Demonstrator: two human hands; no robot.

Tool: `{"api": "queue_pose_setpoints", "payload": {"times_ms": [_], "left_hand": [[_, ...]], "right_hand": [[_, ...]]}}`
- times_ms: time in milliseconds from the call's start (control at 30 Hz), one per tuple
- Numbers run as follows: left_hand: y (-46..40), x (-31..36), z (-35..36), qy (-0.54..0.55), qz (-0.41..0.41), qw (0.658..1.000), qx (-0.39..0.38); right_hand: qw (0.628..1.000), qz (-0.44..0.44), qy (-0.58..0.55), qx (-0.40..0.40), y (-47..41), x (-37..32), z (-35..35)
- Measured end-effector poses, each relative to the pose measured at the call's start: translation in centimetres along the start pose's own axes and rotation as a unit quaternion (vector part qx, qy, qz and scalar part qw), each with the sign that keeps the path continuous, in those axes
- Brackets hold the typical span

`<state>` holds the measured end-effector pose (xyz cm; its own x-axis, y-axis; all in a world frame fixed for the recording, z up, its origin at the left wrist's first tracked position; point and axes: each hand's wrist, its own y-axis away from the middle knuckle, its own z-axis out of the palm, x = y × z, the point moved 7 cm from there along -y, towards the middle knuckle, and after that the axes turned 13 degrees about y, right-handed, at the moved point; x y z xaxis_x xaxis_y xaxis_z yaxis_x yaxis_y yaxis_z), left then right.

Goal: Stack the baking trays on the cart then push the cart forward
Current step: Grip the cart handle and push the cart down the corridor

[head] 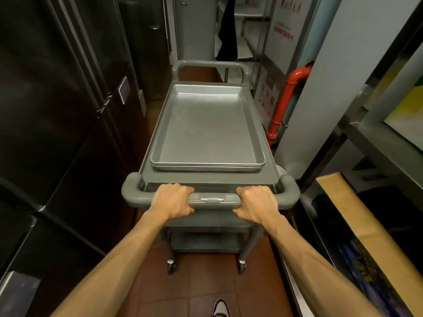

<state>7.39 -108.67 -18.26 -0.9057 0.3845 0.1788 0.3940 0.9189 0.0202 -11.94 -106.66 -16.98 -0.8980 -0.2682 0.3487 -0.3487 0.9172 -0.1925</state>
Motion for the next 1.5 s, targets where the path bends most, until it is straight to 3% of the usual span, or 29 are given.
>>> {"api": "queue_pose_setpoints", "payload": {"times_ms": [667, 1500], "left_hand": [[-28.7, -8.1, -1.7, 0.016, -0.031, 0.999, -0.019], [-68.0, -26.6, -6.2, 0.036, -0.049, 0.998, -0.014]], "right_hand": [[0.998, -0.018, -0.012, -0.059, -26.7, 11.8, 10.8], [0.998, -0.016, -0.032, -0.056, -67.4, 22.1, 23.7]]}}
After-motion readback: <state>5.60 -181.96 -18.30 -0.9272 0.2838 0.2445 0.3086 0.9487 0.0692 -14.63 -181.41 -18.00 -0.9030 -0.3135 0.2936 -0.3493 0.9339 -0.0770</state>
